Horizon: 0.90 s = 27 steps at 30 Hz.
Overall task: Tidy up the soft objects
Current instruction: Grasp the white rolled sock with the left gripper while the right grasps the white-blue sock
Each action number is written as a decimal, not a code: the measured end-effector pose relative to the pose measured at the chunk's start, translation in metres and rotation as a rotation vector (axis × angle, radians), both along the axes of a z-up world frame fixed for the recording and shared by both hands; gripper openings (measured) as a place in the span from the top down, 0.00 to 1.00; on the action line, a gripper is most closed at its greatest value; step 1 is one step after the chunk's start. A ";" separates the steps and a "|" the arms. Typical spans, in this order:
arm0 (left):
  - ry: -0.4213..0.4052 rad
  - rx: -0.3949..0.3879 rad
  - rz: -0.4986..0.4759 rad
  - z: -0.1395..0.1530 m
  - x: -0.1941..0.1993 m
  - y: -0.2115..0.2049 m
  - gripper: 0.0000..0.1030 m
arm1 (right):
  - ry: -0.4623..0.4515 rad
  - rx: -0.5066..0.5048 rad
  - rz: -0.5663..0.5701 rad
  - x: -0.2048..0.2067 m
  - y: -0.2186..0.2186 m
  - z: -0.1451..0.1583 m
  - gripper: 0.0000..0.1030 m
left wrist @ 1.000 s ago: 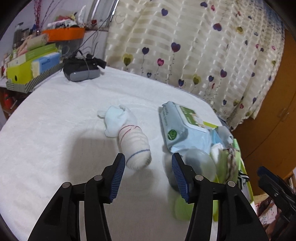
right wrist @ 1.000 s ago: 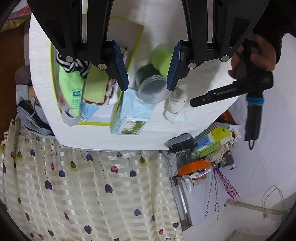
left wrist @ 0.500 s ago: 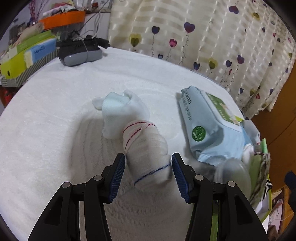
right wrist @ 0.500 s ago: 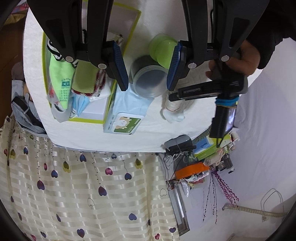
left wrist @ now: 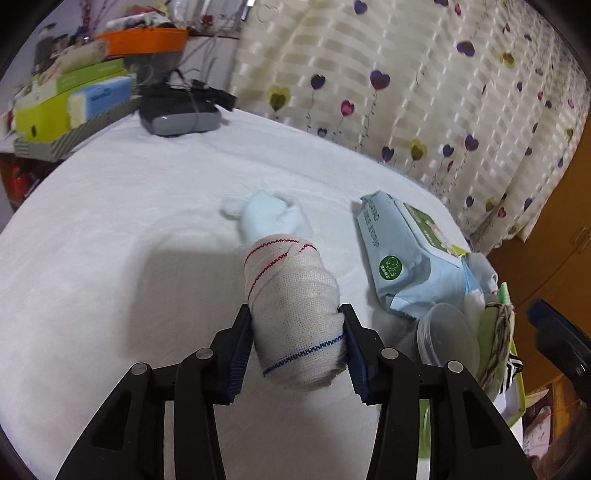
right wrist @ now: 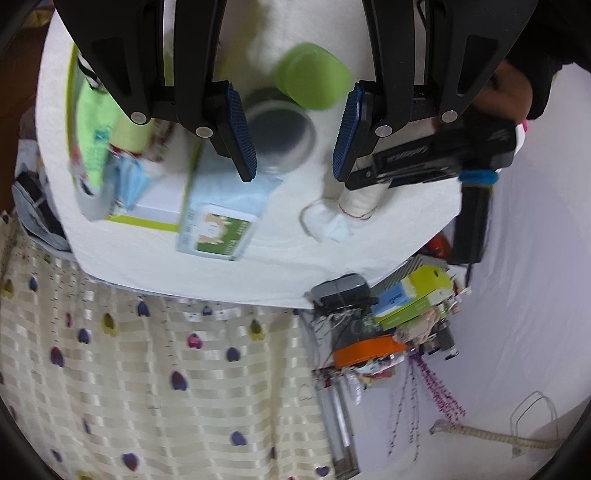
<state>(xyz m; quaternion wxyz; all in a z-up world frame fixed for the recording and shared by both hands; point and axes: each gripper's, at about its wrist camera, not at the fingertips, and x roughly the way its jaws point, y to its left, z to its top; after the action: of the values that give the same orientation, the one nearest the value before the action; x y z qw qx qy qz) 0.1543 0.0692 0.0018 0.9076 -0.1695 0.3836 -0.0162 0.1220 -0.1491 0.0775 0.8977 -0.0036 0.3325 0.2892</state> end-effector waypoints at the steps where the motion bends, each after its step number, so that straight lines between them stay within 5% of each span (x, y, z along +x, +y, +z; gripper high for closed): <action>1: -0.004 -0.005 0.006 0.001 -0.004 0.004 0.57 | 0.008 -0.009 0.015 0.004 0.007 0.000 0.57; 12: -0.052 -0.043 0.078 0.008 -0.041 0.049 0.57 | 0.090 -0.181 0.209 0.062 0.091 -0.001 0.57; 16: -0.063 -0.056 0.098 0.008 -0.049 0.064 0.57 | 0.163 -0.279 0.263 0.097 0.122 -0.018 0.41; 27: -0.060 -0.071 0.132 0.005 -0.047 0.087 0.56 | 0.329 -0.370 0.293 0.153 0.164 -0.061 0.40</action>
<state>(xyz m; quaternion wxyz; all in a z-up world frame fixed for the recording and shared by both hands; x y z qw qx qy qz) 0.1075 0.1566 0.0066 0.9113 -0.2261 0.3433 0.0250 0.2746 0.0153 0.0170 0.7645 -0.1683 0.5166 0.3470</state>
